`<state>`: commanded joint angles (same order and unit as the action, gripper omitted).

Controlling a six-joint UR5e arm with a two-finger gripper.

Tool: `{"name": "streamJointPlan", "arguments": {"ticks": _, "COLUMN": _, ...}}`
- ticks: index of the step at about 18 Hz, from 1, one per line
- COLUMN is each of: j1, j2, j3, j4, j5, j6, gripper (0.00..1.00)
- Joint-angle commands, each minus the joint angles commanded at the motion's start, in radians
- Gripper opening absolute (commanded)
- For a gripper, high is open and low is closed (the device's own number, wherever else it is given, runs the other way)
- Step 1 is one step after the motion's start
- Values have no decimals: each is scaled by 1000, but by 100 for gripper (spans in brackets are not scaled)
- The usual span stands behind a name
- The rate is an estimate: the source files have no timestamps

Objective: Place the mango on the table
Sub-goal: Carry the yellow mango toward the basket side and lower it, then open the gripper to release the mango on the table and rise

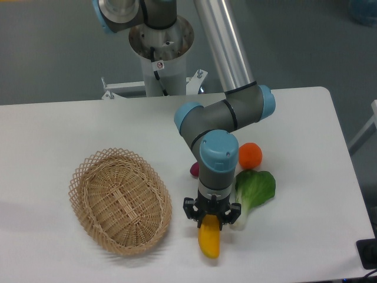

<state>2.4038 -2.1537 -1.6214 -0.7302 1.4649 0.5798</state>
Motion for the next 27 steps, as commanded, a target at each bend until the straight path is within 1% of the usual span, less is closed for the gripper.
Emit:
{"name": "streamJointPlan", "arguments": {"ticks": 5, "j1": 0, "j2": -2, "j3": -2, "j4": 0, "j5": 6, "j6": 3, "gripper": 59}}
{"name": "streamJointPlan", "arguments": {"ticks": 7, "j1": -5, "j2": -2, "j3": 0, "j4": 0, "j5": 6, "j6": 3, "gripper": 61}}
{"name": "streamJointPlan", "arguments": {"ticks": 8, "j1": -5, "j2": -3, "j3": 2, "j4": 2, "j5": 6, "j6": 3, "gripper": 67}}
{"name": "streamJointPlan", "arguments": {"ticks": 9, "j1": -5, "j2": -3, "j3": 8, "j4": 3, "j5": 8, "j6": 3, "gripper": 75}}
{"name": "streamJointPlan", "arguments": {"ticks": 11, "j1": -3, "j2": -2, "j3": 12, "j4": 3, "j5": 8, "j6": 3, "gripper": 88}}
{"name": "streamJointPlan", "arguments": {"ticks": 14, "j1": -3, "j2": 3, "j3": 26, "j4": 11, "j5": 8, "j6": 3, "gripper": 99}}
{"name": "streamJointPlan", "arguments": {"ticks": 17, "j1": -2, "j2": 15, "j3": 38, "j4": 9, "j5": 8, "j6": 3, "gripper": 100}}
{"name": "streamJointPlan", "arguments": {"ticks": 20, "j1": 0, "j2": 41, "j3": 49, "j4": 9, "j5": 6, "j6": 3, "gripper": 100}}
{"name": "streamJointPlan", "arguments": {"ticks": 23, "j1": 26, "j2": 84, "j3": 75, "j4": 5, "j5": 2, "j6": 3, "gripper": 100}}
{"name": "streamJointPlan", "arguments": {"ticks": 25, "j1": 49, "j2": 112, "j3": 74, "j4": -8, "j5": -3, "j6": 6, "gripper": 100}}
{"name": "streamJointPlan", "arguments": {"ticks": 27, "j1": 58, "j2": 133, "j3": 68, "j4": -8, "j5": -3, "j6": 24, "gripper": 100}}
